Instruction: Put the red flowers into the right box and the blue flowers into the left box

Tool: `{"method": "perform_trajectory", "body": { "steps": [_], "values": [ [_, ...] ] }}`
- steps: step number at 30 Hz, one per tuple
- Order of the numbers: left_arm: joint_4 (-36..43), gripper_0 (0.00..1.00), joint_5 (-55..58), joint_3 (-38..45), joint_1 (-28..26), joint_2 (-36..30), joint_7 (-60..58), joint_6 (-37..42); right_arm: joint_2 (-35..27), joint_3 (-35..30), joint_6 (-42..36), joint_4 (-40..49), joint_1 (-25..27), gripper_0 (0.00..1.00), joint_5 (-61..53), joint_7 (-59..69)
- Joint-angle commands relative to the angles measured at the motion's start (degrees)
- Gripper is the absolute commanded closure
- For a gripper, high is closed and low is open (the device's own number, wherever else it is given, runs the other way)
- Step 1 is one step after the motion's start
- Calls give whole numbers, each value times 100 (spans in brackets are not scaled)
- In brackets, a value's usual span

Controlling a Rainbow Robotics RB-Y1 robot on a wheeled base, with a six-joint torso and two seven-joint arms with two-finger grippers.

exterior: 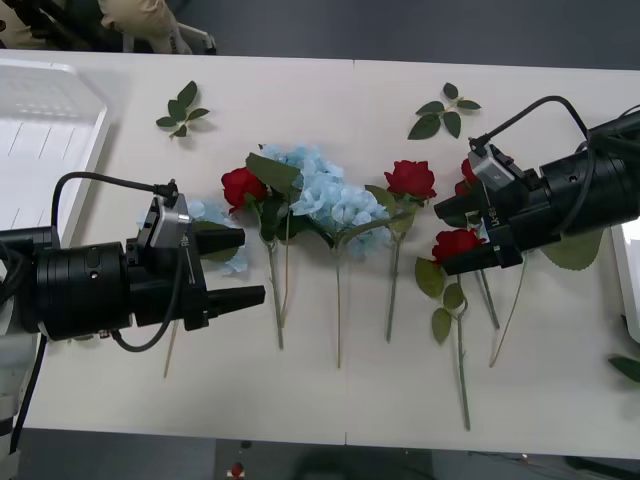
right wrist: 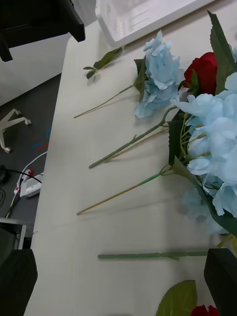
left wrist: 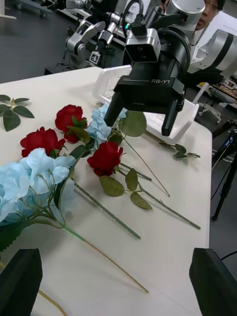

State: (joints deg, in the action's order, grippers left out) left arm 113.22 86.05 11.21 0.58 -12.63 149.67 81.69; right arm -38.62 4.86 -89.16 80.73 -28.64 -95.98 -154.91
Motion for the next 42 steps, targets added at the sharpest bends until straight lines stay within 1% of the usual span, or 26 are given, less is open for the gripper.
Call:
{"method": "perform_trajectory", "body": {
  "steps": [1,6,7,8,42],
  "values": [
    [130,13,8,83,74,-56,256,-30,-93,6,12,74,-160,0,-26,-9],
    [130,12,8,83,74,-56,256,-30,-93,6,12,74,-160,0,-26,-9],
    [130,5,8,83,74,-56,256,-30,-93,6,12,74,-160,0,-26,-9],
    [130,0,8,83,74,-56,256,-30,-93,6,12,74,-160,0,-26,-9],
    [130,0,8,83,74,-56,256,-30,-93,6,12,74,-160,0,-26,-9]
  ]
}}
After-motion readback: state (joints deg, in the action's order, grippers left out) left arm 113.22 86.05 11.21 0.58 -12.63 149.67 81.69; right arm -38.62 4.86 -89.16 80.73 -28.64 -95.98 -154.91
